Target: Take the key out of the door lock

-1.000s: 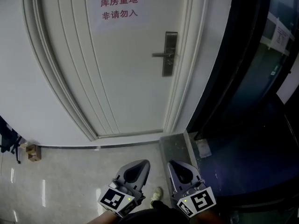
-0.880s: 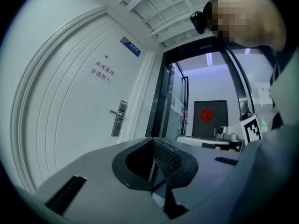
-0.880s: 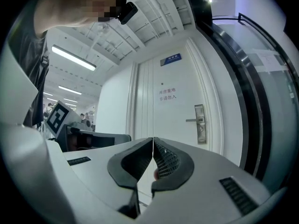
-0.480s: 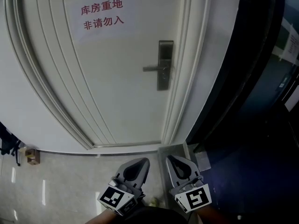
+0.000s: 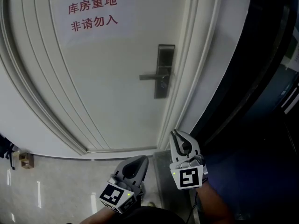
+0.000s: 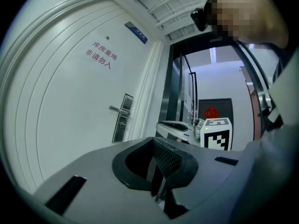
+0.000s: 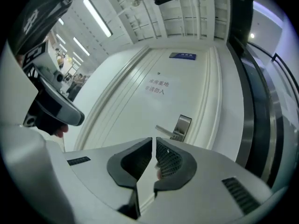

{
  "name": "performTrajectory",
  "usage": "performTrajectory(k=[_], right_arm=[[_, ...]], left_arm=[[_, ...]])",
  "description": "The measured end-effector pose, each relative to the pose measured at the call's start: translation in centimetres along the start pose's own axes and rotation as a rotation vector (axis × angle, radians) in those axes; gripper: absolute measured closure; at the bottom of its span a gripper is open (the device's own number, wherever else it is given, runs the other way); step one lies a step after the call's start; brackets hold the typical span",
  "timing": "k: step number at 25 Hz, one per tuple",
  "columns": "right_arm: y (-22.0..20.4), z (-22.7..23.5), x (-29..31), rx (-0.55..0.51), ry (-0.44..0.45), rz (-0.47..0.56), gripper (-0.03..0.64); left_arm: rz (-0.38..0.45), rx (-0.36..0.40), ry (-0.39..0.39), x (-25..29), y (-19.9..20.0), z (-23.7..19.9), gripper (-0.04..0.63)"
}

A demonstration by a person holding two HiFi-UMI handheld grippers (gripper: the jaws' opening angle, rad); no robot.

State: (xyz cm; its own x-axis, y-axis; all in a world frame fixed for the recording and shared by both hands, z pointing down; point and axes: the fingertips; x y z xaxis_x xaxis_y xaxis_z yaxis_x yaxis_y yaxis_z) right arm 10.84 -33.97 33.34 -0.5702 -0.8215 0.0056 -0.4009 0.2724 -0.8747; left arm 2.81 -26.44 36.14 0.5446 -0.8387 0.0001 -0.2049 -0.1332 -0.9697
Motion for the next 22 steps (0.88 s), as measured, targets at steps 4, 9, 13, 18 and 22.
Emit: performTrajectory(k=[4, 9, 13, 18, 22], right_arm=[[-1.7, 1.7, 4.7, -0.22, -0.05, -0.034, 0.6], [-4.6, 4.7, 10.9, -0.503, -0.099, -0.114, 0.582], [-7.1, 6.6, 15.2, -0.625, -0.101, -0.173, 0.531], [-8.7, 8.3, 18.7, -0.75, -0.135, -0.201, 0.526], [-10.0, 8.8, 20.8, -0.863, -0.155, -0.224, 0.525]], left_arm=[[-0.005, 0.021, -0.022, 3.2, 0.2, -2.2, 0.591], [-0.027, 0.0, -0.036, 6.5, 0.4, -5.4, 0.591], [-0.053, -0.02, -0.035, 8.5, -0.2, -8.0, 0.591], [-0.078, -0.04, -0.041, 10.5, -1.0, -10.0, 0.591], [-0.092, -0.055, -0.042, 11.4, -1.5, -11.1, 0.591]])
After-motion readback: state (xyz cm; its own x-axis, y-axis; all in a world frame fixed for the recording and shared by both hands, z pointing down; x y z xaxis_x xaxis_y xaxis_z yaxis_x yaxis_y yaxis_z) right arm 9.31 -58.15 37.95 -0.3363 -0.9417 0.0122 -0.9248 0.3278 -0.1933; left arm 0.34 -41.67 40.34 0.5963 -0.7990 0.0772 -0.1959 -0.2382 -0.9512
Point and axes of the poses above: the fingertips, and each gripper's own axes: x forward along the fingers, z to its right, y out of its top, and after that the axes turned 7 degrees about y, right-handed
